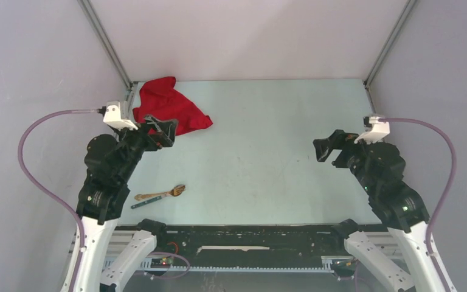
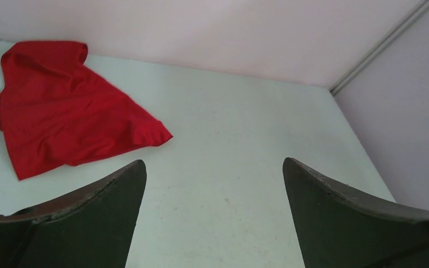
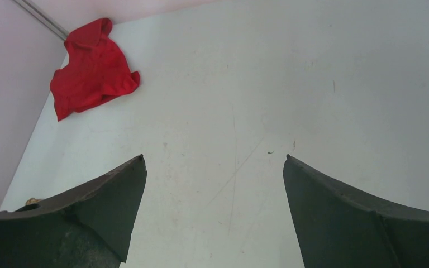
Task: Fold the napkin into a case and place the utensils inside
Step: Pick up the crumpled napkin from the corner of the board.
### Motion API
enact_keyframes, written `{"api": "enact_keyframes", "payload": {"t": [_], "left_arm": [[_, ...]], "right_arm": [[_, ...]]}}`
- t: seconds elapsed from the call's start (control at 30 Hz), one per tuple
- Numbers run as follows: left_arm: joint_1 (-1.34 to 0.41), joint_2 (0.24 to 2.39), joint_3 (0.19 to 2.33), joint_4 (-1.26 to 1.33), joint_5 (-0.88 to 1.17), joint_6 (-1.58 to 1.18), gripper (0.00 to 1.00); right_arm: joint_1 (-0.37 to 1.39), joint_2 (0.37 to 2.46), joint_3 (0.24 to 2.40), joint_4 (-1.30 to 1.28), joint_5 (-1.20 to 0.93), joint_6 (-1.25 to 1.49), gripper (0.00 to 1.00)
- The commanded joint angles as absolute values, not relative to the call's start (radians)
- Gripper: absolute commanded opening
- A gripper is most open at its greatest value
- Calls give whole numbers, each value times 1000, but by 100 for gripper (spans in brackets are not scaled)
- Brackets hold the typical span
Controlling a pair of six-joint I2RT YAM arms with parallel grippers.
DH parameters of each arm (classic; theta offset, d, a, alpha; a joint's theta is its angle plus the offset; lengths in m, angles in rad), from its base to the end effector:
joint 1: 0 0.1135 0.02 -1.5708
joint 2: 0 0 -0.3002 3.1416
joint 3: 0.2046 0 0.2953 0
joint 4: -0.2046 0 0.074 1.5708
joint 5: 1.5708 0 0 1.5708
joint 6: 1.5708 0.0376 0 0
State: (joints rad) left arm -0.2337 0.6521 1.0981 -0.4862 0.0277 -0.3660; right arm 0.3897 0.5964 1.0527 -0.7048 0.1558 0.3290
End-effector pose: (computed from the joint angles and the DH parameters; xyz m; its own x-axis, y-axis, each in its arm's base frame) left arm 0.1242 -0.0306 0.4700 -0.1290 -0.3370 -0.9326 0.2273 0.9054 -0.3586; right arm 0.1063 0.0373 0.4360 -0.2916 0.2253 -0.9296 -0.1500 0.9491 0.2771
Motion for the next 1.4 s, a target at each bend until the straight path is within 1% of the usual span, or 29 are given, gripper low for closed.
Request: {"api": "enact_keyframes", "payload": {"t": [0.0, 0.1, 0.17, 0.23, 0.3, 0.33, 0.43, 0.5, 0.57, 0.7, 0.8, 0.87, 0.97, 1.13, 1.3, 1.37], "left_arm": [[-240, 705, 1073, -513, -61, -393, 100], [-240, 748, 1058, -545, -111, -393, 100], [-231, 777, 1043, -568, -147, -399, 100], [-183, 796, 1016, -579, -146, -428, 100], [-66, 804, 962, -556, -61, -499, 100], [17, 807, 924, -527, 35, -543, 100], [230, 832, 783, -389, 188, -706, 100], [319, 875, 709, -305, 197, -823, 100], [358, 948, 672, -238, 159, -927, 100], [386, 1119, 687, -163, -10, -1065, 100], [385, 1259, 734, -29, -72, -1102, 100], [385, 1410, 806, -16, -80, -1119, 98], [367, 1555, 892, -13, -34, -1155, 93], [300, 1661, 943, -8, -80, -1244, 92], [253, 1750, 978, -16, -102, -1312, 92], [243, 1795, 1005, -31, -101, -1330, 89]], "right_arm": [[405, 654, 996, -598, 166, 418, 99], [412, 725, 949, -527, 125, 457, 100], [426, 797, 903, -430, 72, 460, 99], [452, 886, 868, -323, 22, 466, 99], [489, 1005, 851, -200, -28, 466, 99], [507, 1072, 848, -128, -64, 470, 99], [558, 1287, 869, 75, -167, 503, 100], [591, 1438, 910, 202, -221, 521, 100], [611, 1572, 966, 300, -267, 543, 100], [622, 1796, 1084, 444, -347, 597, 100], [620, 1890, 1140, 482, -356, 598, 100], [618, 1924, 1146, 501, -334, 578, 100], [605, 1965, 1147, 506, -318, 612, 100], [580, 2020, 1155, 585, -369, 692, 99], [570, 2038, 1208, 533, -322, 671, 99], [566, 2039, 1212, 534, -316, 665, 99]]}}
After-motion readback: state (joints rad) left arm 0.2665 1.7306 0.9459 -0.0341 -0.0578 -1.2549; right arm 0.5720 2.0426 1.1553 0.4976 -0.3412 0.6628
